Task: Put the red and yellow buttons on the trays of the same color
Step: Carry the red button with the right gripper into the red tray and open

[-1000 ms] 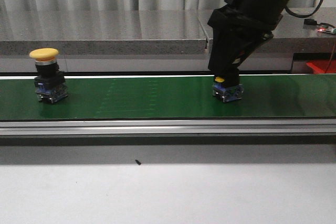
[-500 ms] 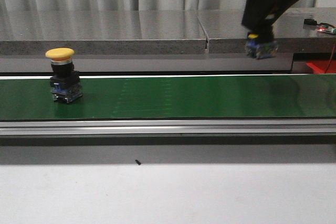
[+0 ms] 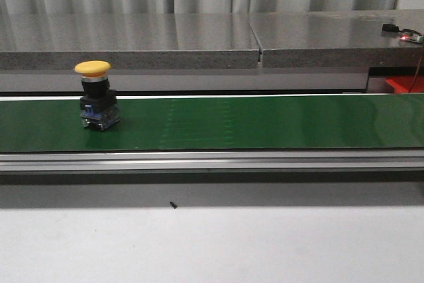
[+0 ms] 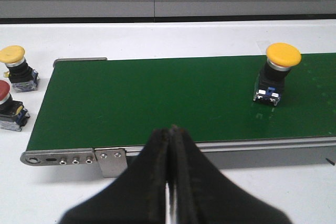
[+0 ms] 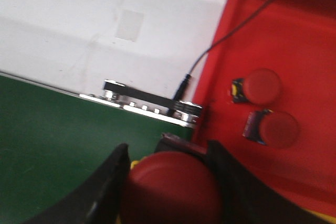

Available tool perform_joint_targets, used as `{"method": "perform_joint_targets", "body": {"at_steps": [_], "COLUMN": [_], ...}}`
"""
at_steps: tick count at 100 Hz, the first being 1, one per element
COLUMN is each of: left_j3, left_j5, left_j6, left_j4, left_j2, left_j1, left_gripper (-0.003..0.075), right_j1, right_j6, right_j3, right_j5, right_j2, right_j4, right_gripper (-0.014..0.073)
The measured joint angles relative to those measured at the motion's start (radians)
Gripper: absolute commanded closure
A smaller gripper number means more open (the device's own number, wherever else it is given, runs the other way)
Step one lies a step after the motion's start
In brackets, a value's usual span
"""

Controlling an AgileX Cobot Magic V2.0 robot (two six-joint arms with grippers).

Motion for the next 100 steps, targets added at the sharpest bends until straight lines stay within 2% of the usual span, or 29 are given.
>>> {"method": "perform_joint_targets", "body": {"at_steps": [23, 48, 73, 100], "left_j3": [0.0, 0.0, 0.0, 0.0], "left_j5": [0.0, 0.0, 0.0, 0.0], "left_j6": [0.0, -0.002, -0.002, -0.002], "left_j4": [0.0, 0.0, 0.0, 0.0], "left_j2": [0.0, 0.0, 0.0, 0.0], "left_j1": [0.0, 0.0, 0.0, 0.0], "left_gripper": [0.0741, 0.0741, 0.0741, 0.0741], "right_j1": [-0.154, -0.244, -0.275, -0.275], "right_j6": [0.006, 0.008, 0.008, 0.008], "right_j3": [0.081, 0.153, 0.153, 0.106], "right_j5": [-0.008, -0.102, -0.235, -0.271], "right_j2": [0.0, 0.0, 0.031, 0.188], "right_j4": [0.041, 0.06, 0.062, 0.079], "right_gripper": [0.0391, 0.0391, 0.0391, 0.0391]}}
